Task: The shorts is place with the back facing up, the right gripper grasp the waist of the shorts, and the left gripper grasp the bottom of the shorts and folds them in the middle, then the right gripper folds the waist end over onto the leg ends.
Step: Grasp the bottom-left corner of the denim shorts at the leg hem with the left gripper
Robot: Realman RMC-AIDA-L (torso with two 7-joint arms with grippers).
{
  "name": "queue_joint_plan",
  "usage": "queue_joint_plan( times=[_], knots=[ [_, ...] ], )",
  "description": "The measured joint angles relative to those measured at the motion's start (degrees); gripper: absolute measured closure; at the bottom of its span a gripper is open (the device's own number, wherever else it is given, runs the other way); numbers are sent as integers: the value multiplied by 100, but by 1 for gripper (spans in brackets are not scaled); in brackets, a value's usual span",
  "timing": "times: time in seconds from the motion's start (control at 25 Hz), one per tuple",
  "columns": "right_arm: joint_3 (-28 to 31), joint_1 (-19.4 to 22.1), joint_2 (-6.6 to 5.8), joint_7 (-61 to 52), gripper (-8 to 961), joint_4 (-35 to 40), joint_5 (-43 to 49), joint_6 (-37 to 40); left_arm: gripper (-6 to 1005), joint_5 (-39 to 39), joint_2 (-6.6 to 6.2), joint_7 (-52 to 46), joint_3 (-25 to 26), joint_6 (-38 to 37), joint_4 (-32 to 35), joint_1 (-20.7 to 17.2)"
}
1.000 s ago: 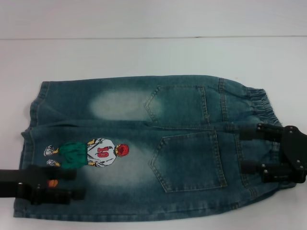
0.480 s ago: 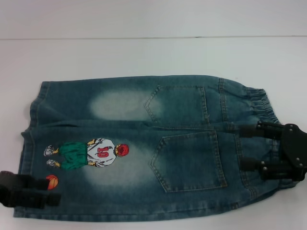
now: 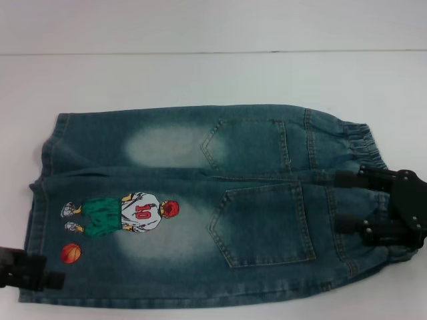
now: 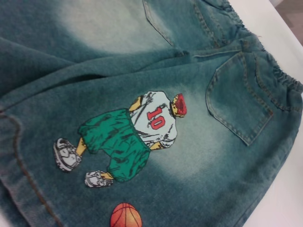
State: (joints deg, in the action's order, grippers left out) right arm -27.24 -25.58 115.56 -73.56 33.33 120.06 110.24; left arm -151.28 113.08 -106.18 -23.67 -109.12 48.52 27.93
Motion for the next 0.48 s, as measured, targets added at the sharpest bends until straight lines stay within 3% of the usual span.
queue_joint_plan(
  times=[0.48],
  knots=[
    [95, 48, 2, 5, 41, -2, 0, -4, 115, -587, -84, -250, 93, 166, 24, 124]
  ],
)
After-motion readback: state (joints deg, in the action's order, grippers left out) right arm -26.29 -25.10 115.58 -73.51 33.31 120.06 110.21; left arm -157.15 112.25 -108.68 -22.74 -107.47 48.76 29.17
